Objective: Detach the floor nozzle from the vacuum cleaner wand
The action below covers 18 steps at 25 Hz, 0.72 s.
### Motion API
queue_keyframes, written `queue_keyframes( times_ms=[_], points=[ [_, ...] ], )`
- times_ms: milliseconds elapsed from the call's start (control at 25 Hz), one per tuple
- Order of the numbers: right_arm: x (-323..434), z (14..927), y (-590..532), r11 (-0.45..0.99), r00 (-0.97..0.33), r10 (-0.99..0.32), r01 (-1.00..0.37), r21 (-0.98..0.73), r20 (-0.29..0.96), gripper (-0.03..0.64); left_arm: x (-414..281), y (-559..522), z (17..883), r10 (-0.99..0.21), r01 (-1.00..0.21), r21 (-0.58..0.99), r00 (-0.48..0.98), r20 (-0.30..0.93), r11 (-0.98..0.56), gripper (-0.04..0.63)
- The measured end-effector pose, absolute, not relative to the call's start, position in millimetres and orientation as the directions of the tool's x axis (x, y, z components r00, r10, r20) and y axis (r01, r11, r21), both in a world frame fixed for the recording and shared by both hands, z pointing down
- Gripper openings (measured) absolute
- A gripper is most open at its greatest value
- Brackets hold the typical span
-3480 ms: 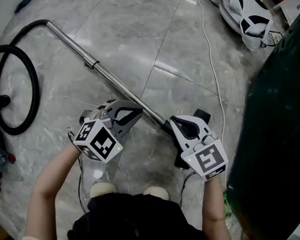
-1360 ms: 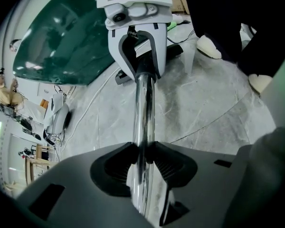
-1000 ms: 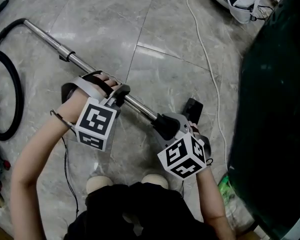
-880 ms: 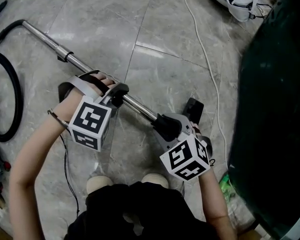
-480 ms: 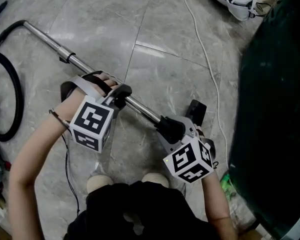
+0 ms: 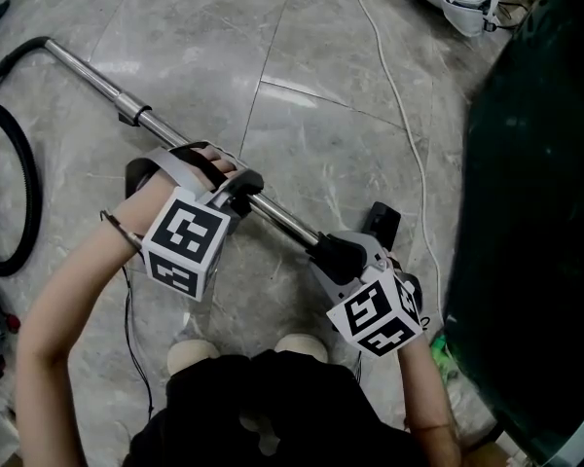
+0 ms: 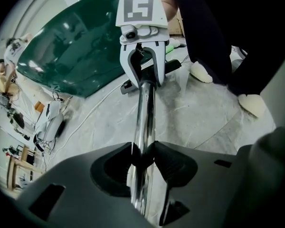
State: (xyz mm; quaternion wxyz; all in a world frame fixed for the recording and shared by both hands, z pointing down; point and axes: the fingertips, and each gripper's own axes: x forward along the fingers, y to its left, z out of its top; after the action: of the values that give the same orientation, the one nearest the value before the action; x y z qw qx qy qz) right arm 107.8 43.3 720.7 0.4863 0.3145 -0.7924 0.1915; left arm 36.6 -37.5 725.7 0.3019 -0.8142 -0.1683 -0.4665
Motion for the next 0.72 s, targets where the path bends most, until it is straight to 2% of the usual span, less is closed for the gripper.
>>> queue_keyframes(
  times_ms=[240,320,400,480,600,720],
  points=[
    [114.8,726.7,50.0,0.729,-0.331,-0.304,-0.684,-0.006,0.893,0.182,44.6,-31.0,728.6,0.018,0.567,-0.327,0.516,0.856,-0.756,0.149],
    [133.2,733.0,63.3,0.740,-0.264,-0.259,-0.673,0.015,0.929,0.181,32.0,-43.7,740.4,-0.046,0.584,-0.331,0.448,0.893,-0.741,0.149],
    [182.5,738.9,86.0,0.741,-0.106,-0.232,-0.663,0.105,0.967,0.183,-12.3,-84.1,763.1,-0.175,0.605,-0.329,0.300,0.938,-0.725,0.140],
    [233.6,737.7,95.0,0.687,0.003,-0.240,-0.706,0.172,0.971,0.181,-56.3,-126.8,766.8,-0.246,0.569,-0.326,0.215,0.945,-0.755,0.138],
    [260.6,732.8,87.2,0.583,0.008,-0.261,-0.796,0.164,0.965,0.181,-72.0,-154.9,750.8,-0.278,0.513,-0.347,0.208,0.938,-0.786,0.138],
    [249.2,733.8,77.9,0.618,-0.009,-0.279,-0.767,0.172,0.960,0.181,-58.2,-151.8,744.6,-0.281,0.510,-0.369,0.243,0.928,-0.777,0.137]
  ],
)
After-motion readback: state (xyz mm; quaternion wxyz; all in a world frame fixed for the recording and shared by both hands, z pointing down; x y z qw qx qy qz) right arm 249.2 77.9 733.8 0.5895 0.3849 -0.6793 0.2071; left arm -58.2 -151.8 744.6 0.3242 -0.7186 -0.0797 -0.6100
